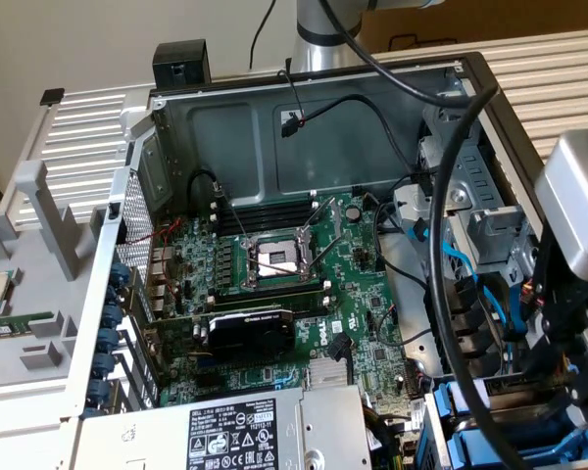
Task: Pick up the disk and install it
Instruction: 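Insert the first disk wire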
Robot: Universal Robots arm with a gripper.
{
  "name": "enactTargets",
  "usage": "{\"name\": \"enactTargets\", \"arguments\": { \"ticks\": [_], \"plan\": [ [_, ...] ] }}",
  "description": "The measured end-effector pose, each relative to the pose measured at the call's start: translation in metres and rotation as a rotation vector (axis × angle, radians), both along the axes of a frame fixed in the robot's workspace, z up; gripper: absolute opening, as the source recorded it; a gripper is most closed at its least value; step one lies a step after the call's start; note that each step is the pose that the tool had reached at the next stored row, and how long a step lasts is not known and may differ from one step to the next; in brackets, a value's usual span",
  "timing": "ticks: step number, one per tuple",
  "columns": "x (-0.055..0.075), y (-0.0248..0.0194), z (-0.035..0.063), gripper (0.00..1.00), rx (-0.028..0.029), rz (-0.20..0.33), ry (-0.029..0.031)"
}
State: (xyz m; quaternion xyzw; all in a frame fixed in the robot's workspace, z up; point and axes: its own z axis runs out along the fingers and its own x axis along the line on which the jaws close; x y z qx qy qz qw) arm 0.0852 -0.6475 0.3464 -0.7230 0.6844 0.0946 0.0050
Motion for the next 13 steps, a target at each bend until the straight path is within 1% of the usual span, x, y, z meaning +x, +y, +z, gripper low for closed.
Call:
{"name": "enactTargets", "arguments": {
  "ticks": [1,2,3,4,6,8,10,11,12,13],
  "plan": [
    [0.0,-0.0003,0.0,0.36,0.0183,0.001,-0.0017],
    [-0.001,-0.0009,0.0,0.36,0.0319,0.002,-0.003],
    [-0.001,-0.0021,0.0,0.36,0.0427,0.003,-0.0039],
    [-0.001,-0.0038,0.0,0.36,0.0511,0.004,-0.0046],
    [-0.001,-0.0075,0.0,0.36,0.064,0.006,-0.0055],
    [-0.002,-0.0112,0.0,0.36,0.0785,0.007,-0.0064],
    [-0.002,-0.0136,-0.0002,0.36,0.0928,0.009,-0.0071],
    [-0.002,-0.0141,-0.0002,0.36,0.0986,0.011,-0.0075],
    [-0.002,-0.0143,-0.0002,0.36,0.1026,0.012,-0.0079],
    [-0.002,-0.0144,-0.0003,0.36,0.1052,0.013,-0.0081]
  ]
}}
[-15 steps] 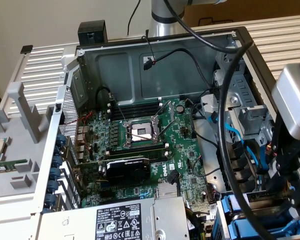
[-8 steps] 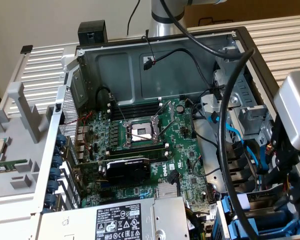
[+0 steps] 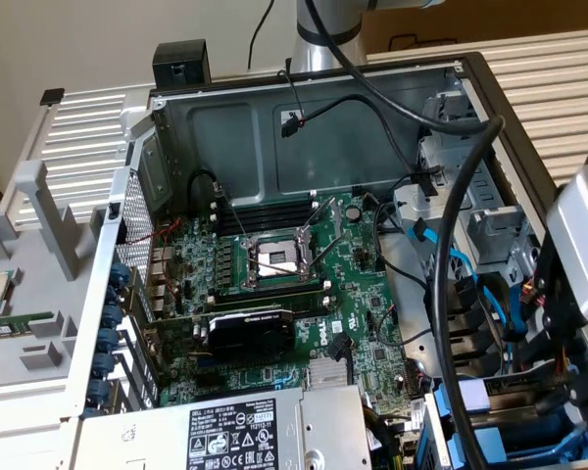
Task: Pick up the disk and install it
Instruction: 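Insert the first disk wire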
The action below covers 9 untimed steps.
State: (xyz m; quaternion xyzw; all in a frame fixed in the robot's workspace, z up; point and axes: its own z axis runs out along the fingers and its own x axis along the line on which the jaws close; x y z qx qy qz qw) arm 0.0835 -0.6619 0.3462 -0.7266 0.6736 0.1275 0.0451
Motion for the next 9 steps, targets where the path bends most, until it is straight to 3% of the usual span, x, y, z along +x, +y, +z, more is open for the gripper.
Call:
{"name": "enactTargets", "arguments": {
  "ticks": [9],
  "plan": [
    [0.0002,0.0,-0.0038,0.36,0.0062,0.013,-0.002]
  ]
}}
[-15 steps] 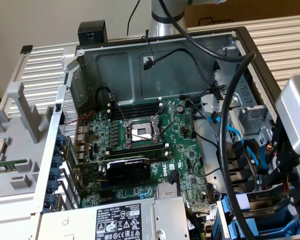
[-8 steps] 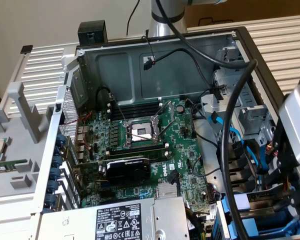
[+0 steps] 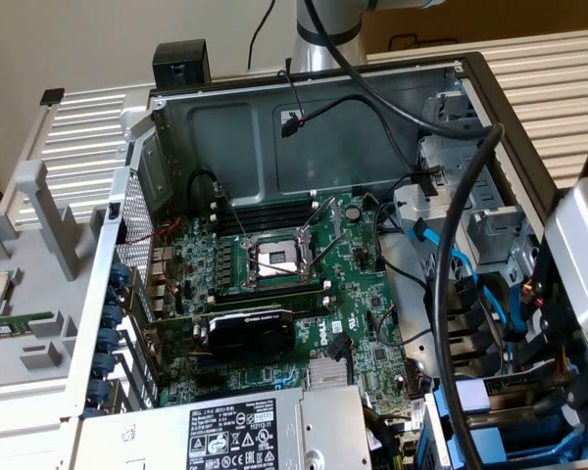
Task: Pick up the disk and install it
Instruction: 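Insert the first disk wire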
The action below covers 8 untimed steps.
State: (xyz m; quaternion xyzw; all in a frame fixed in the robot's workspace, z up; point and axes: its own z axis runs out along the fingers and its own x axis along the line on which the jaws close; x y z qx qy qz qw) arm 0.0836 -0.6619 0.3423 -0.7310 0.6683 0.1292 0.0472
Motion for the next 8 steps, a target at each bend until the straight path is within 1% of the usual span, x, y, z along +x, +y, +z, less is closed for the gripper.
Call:
{"name": "enactTargets", "arguments": {
  "ticks": [8],
  "plan": [
    [0.0013,0.0001,-0.0016,0.36,0.0062,0.018,-0.0005]
  ]
}}
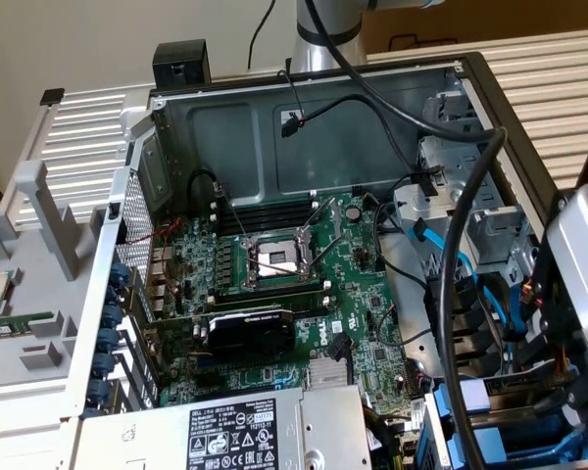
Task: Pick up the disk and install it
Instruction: 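Insert the first disk wire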
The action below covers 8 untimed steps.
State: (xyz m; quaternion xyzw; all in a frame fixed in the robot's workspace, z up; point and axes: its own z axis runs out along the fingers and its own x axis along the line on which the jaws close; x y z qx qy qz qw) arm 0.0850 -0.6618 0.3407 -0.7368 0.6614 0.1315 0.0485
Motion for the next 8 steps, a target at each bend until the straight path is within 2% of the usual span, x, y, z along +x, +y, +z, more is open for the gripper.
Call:
{"name": "enactTargets", "arguments": {
  "ticks": [8],
  "plan": [
    [0.0008,0.0015,-0.0024,0.36,0.0029,0.016,0.0]
  ]
}}
